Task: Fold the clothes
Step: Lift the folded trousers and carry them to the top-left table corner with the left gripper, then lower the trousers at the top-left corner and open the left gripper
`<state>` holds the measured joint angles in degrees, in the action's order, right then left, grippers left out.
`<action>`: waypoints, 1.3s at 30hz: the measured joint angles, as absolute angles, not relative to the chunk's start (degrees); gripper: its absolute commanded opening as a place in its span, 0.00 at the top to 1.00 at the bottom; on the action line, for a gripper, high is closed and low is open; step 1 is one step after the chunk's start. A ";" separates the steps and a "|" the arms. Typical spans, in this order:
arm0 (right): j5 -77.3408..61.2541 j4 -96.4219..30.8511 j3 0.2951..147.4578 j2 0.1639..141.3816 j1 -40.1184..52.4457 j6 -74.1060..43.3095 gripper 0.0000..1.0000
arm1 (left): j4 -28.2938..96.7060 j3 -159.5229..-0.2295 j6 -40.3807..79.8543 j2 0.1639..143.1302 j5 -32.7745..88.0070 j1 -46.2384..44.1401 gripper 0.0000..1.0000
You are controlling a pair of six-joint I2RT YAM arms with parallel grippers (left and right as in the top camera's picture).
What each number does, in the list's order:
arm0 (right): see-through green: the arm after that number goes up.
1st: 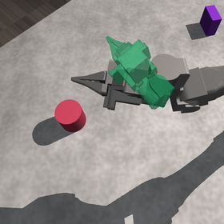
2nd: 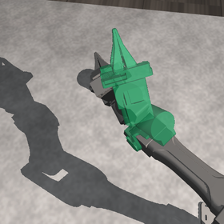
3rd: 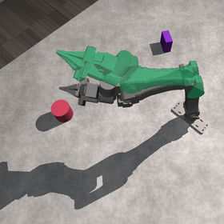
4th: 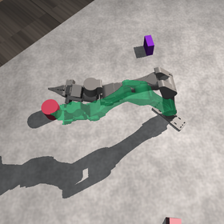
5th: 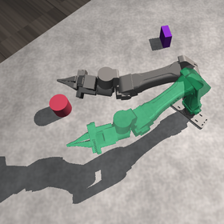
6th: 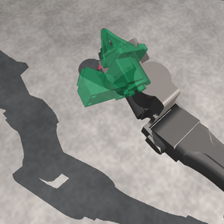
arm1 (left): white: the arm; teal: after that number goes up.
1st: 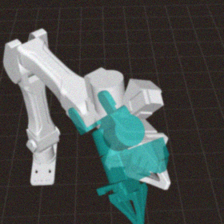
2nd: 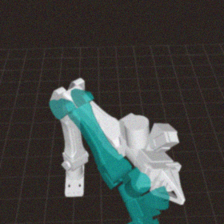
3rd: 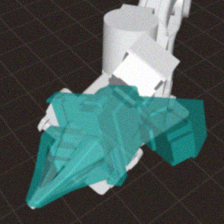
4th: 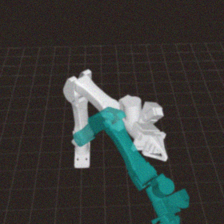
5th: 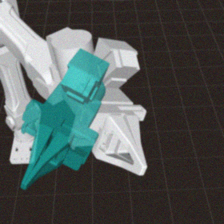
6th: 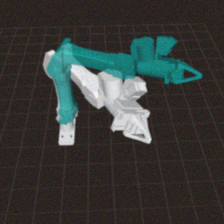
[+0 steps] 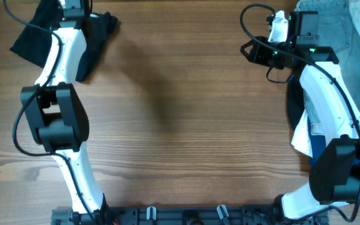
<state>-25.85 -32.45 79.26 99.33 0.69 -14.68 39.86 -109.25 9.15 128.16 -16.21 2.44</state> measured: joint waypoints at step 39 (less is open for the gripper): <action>-25.82 -32.77 79.26 99.33 0.69 -14.57 0.49 | 32.64 -92.86 23.42 123.81 11.14 7.01 0.00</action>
<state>-25.82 -32.77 79.26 99.33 0.69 -14.57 32.64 -92.86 23.42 123.81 11.14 7.01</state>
